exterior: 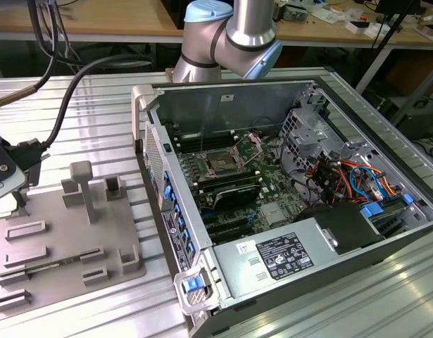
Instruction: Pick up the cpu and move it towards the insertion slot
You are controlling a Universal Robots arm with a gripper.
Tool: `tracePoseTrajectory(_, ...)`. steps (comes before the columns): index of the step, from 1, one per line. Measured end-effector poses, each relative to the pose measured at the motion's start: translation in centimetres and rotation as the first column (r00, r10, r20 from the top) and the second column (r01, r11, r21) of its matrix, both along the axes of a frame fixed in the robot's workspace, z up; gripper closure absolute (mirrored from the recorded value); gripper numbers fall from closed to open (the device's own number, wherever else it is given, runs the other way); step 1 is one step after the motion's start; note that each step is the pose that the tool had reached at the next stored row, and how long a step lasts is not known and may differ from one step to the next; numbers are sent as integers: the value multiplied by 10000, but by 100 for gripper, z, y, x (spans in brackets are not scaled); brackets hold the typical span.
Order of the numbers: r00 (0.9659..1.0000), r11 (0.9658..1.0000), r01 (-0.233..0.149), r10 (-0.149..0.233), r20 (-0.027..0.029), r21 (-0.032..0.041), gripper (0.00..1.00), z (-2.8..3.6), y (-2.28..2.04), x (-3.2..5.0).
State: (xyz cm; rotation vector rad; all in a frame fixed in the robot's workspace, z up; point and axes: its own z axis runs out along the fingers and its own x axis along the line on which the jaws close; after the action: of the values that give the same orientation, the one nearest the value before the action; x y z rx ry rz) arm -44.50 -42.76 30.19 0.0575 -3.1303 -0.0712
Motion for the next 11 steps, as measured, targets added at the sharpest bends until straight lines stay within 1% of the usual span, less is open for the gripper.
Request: tracePoseTrajectory(11,10000,10000,0,0,0,0,45,105,0,0)
